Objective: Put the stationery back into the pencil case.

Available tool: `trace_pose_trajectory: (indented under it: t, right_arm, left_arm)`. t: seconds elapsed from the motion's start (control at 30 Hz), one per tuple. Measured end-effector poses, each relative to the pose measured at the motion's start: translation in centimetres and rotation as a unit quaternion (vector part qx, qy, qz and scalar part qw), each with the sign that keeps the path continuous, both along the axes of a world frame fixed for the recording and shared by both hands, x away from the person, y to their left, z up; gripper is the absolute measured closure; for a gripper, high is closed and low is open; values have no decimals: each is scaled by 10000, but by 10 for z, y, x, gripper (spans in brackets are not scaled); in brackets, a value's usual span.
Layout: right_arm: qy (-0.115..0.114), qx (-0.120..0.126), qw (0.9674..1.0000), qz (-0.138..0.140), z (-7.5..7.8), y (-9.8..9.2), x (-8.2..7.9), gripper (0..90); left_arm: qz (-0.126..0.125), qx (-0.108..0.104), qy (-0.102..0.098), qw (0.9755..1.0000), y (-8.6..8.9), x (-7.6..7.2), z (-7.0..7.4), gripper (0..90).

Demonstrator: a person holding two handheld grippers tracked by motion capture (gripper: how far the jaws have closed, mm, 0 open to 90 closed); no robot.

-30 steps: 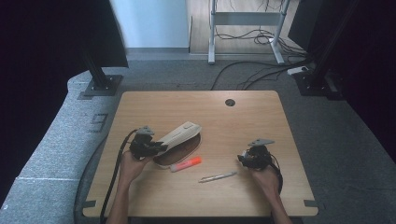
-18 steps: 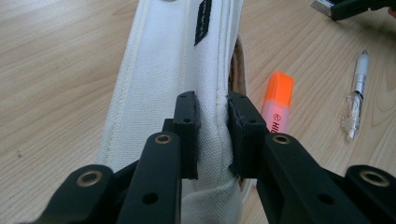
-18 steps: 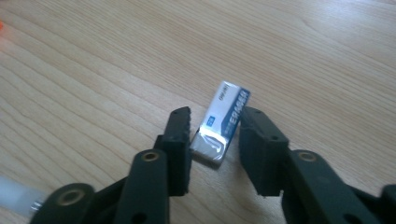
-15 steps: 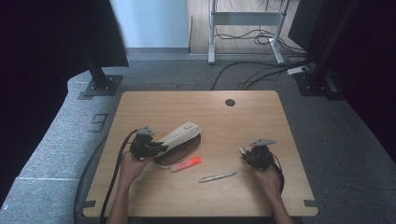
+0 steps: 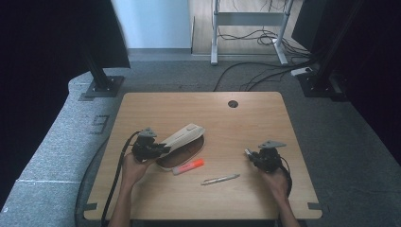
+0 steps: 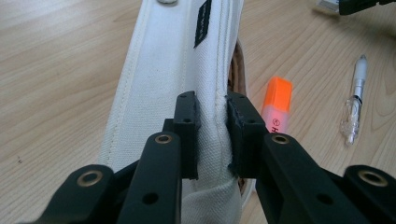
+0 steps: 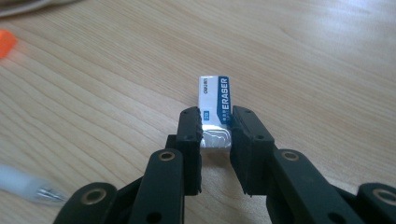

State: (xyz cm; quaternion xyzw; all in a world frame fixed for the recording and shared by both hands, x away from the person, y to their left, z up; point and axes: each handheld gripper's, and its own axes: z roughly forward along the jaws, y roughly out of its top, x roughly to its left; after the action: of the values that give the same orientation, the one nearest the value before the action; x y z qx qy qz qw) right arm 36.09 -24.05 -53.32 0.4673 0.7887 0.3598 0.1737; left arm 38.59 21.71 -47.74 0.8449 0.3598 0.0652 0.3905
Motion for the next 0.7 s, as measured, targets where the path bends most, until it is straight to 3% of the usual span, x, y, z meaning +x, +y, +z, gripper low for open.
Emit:
trace_pose_trajectory:
  t: [0.7]
  right_arm:
    - [-66,114,9974,704,23,41,13,722]
  left_arm:
    - [-12,-14,-125,9999,1,0,0,762]
